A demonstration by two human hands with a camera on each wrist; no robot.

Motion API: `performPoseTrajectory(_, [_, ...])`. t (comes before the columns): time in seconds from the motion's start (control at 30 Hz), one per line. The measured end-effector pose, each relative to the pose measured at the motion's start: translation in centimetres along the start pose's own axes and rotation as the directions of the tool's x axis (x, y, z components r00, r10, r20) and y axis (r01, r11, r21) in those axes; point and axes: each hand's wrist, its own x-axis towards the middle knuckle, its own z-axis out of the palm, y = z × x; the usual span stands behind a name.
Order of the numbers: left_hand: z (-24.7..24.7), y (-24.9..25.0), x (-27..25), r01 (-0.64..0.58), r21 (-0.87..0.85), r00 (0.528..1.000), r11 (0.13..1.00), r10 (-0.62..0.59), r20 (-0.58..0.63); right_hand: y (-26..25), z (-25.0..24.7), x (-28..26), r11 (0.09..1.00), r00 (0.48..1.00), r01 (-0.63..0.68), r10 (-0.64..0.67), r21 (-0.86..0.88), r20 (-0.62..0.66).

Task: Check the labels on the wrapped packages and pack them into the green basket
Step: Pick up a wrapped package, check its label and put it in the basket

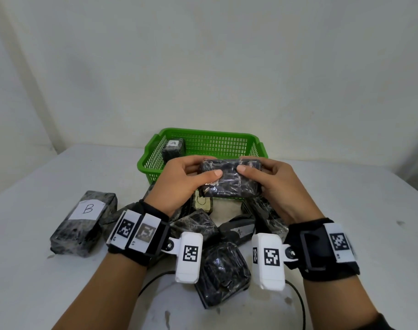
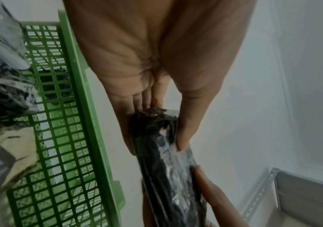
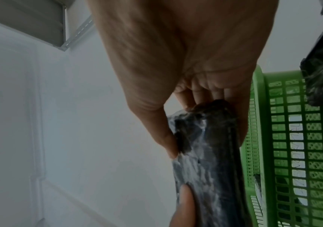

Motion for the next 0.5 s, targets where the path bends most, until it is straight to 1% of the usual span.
performPoseTrajectory(0.13, [0.27, 0.02, -0.07, 0.044, -0.067, 0.999, 0.997, -0.043, 0.017, -0.22, 0.01, -0.41, 1.0, 0.997, 0.017, -0.016, 0.016, -0.07])
performPoseTrajectory(0.23, [0.09, -0.45, 0.26, 0.019, -0.037, 0.999, 0.999, -0.021, -0.037, -0.22, 0.11, -0.48, 1.0, 1.0, 0.006, -0.006, 0.006, -0.021])
performPoseTrajectory(0.27, [0.0, -0.46, 0.31, 0.018, -0.051, 0.998, 0.999, -0.021, -0.052, -0.17, 0.15, -0.47, 1.0, 1.0, 0.0, 0.0, -0.01, -0.002])
performPoseTrajectory(0.3, [-0.13, -0.54, 0.42, 0.031, -0.086, 0.998, 0.996, -0.036, -0.049, -0.1, 0.14, -0.47, 1.0, 1.0, 0.002, -0.002, -0.025, 0.01])
performPoseTrajectory(0.37, [-0.23, -0.54, 0.48, 0.064, -0.155, 0.998, 0.986, -0.065, -0.002, -0.15, 0.03, -0.58, 0.999, 1.0, 0.014, -0.014, -0.04, 0.006])
performPoseTrajectory(0.4, [-0.22, -0.56, 0.5, 0.077, -0.162, 0.997, 0.984, -0.074, 0.023, -0.24, -0.04, -0.68, 0.999, 1.0, 0.021, -0.021, -0.044, -0.007])
performPoseTrajectory(0.43, [-0.2, -0.62, 0.5, 0.083, -0.139, 0.996, 0.987, -0.079, 0.032, -0.32, -0.12, -0.77, 0.999, 1.0, 0.025, -0.026, -0.047, -0.017])
performPoseTrajectory(0.5, [-0.22, -0.76, 0.52, 0.064, -0.068, 0.998, 0.996, -0.064, 0.008, -0.46, -0.12, -0.83, 0.998, 0.999, 0.027, -0.028, -0.059, -0.018])
